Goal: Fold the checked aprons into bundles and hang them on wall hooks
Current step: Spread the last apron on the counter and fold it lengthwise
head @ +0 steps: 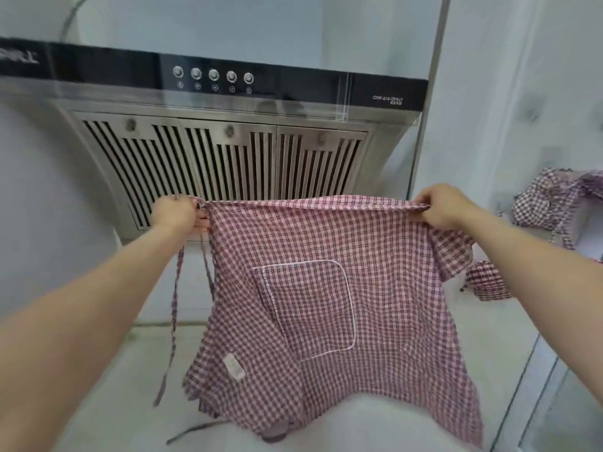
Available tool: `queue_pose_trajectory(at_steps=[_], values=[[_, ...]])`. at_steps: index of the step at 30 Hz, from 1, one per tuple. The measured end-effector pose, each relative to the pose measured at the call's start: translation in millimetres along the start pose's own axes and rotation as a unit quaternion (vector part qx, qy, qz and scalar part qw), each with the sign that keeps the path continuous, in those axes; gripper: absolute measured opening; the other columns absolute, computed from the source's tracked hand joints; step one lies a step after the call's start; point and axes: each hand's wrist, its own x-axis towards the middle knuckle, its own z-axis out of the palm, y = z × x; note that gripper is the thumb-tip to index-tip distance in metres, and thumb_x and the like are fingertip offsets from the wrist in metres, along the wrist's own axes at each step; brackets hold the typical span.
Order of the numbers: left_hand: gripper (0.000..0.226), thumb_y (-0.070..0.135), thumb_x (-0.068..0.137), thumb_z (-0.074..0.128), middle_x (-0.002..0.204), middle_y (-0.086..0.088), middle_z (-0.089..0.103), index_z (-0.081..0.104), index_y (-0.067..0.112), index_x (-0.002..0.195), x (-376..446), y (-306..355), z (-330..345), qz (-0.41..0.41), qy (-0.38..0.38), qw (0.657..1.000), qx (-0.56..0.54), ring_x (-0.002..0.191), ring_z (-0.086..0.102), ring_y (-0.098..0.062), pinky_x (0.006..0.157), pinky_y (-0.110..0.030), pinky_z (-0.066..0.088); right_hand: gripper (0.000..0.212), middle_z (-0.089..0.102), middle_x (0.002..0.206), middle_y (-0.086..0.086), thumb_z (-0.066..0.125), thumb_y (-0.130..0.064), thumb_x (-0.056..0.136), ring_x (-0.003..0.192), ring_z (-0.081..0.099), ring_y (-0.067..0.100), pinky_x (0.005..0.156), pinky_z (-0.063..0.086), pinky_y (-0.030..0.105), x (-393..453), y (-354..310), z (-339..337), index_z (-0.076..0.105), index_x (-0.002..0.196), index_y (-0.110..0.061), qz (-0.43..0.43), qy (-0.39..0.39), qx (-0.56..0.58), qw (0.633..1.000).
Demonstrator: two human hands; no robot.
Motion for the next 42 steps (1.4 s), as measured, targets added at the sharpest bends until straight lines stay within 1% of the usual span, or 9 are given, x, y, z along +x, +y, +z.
queue_pose_trajectory(at_steps=[4,7,11,16,22,24,27,36,42], values=[[0.019,0.016,0.096,0.044,0.091,-0.014,0.059,0.054,0.008,0.083,9.0,-11.1,-2.6,0.025,0.049,0.991,0.122,0.07,0.049,-0.023,0.067,-0.032,0.04,0.013,0.072,0.094,0.011,0.077,-0.018,0.084,0.092,0.064,0.03,0.078,0.047,0.031,-10.0,-5.9,-7.6,0.075,0.093,-0.01,-0.019,-0.028,-0.044,0.998],[0.037,0.022,0.093,0.056,0.112,-0.018,0.058,0.049,0.002,0.123,-13.4,-13.0,4.4,0.059,-0.008,0.947,0.314,0.09,0.058,-0.03,0.065,-0.036,0.045,0.011,0.066,0.077,0.003,0.076,-0.016,0.085,0.083,0.06,0.026,0.072,0.041,0.031,-19.8,-29.7,-5.8,0.069,0.076,-0.014,-0.084,-0.013,0.014,0.996],[0.099,0.061,0.08,0.071,0.153,-0.007,0.038,0.02,0.019,0.154,-67.1,-16.5,36.8,0.128,-0.379,0.86,0.317,0.135,0.045,-0.029,0.109,-0.048,0.04,0.012,0.07,0.092,-0.001,0.067,-0.001,0.086,0.083,0.062,0.009,0.074,0.043,0.017,-28.6,-78.5,3.4,0.074,0.092,-0.009,-0.141,-0.051,0.116,0.982],[0.051,0.054,0.092,0.06,0.118,-0.006,0.066,0.055,0.014,0.124,-115.5,-35.7,87.7,0.097,-0.519,0.76,0.378,0.09,0.07,-0.024,0.067,-0.038,0.062,0.031,0.07,0.1,-0.005,0.054,0.008,0.086,0.091,0.063,0.003,0.076,0.051,0.019,-34.6,-132.0,14.9,0.077,0.097,-0.011,-0.174,-0.137,0.165,0.961],[0.038,0.046,0.098,0.052,0.107,-0.006,0.072,0.063,0.011,0.111,-109.4,-33.1,86.0,0.043,-0.526,0.787,0.321,0.094,0.071,-0.021,0.08,-0.032,0.06,0.032,0.07,0.098,-0.002,0.058,0.005,0.081,0.096,0.065,0.018,0.085,0.054,0.03,-24.6,-112.7,21.0,0.073,0.087,-0.021,-0.142,-0.109,-0.002,0.984],[0.037,0.042,0.1,0.05,0.1,-0.009,0.074,0.066,0.009,0.103,-99.8,-27.6,74.1,0.037,-0.49,0.822,0.29,0.09,0.072,-0.021,0.078,-0.028,0.058,0.008,0.069,0.092,0.003,0.073,-0.018,0.083,0.093,0.066,0.024,0.081,0.055,0.036,-24.9,-91.1,21.5,0.072,0.088,-0.012,-0.089,-0.107,-0.094,0.986],[0.038,0.033,0.104,0.045,0.116,-0.018,0.07,0.063,0.002,0.117,-93.4,-22.2,62.9,-0.036,-0.481,0.862,0.16,0.098,0.07,-0.026,0.092,-0.037,0.056,0.036,0.058,0.101,0.008,0.07,-0.046,0.085,0.102,0.058,0.03,0.086,0.05,0.042,-27.9,-70.4,30.5,0.063,0.093,-0.012,0.007,0.001,-0.177,0.984],[0.042,0.027,0.107,0.022,0.119,-0.016,0.07,0.054,0.008,0.127,-116.2,0.2,90.2,-0.083,-0.477,0.872,-0.07,0.114,0.063,-0.033,0.102,-0.052,0.047,0.052,0.043,0.128,0.009,0.065,-0.034,0.093,0.098,0.047,0.017,0.087,0.04,0.028,-55.4,-131.4,50.2,0.04,0.129,-0.007,0.001,0.13,0.285,0.95],[0.042,0.024,0.104,0.028,0.112,-0.017,0.071,0.054,0.002,0.129,-116.8,21.9,100.8,-0.08,-0.436,0.885,-0.144,0.102,0.07,-0.028,0.071,-0.034,0.058,0.069,0.059,0.102,-0.008,0.083,-0.028,0.073,0.091,0.061,0.007,0.071,0.051,0.02,-82.8,-146.1,75.6,0.034,0.12,-0.017,-0.085,-0.077,0.299,0.947]])
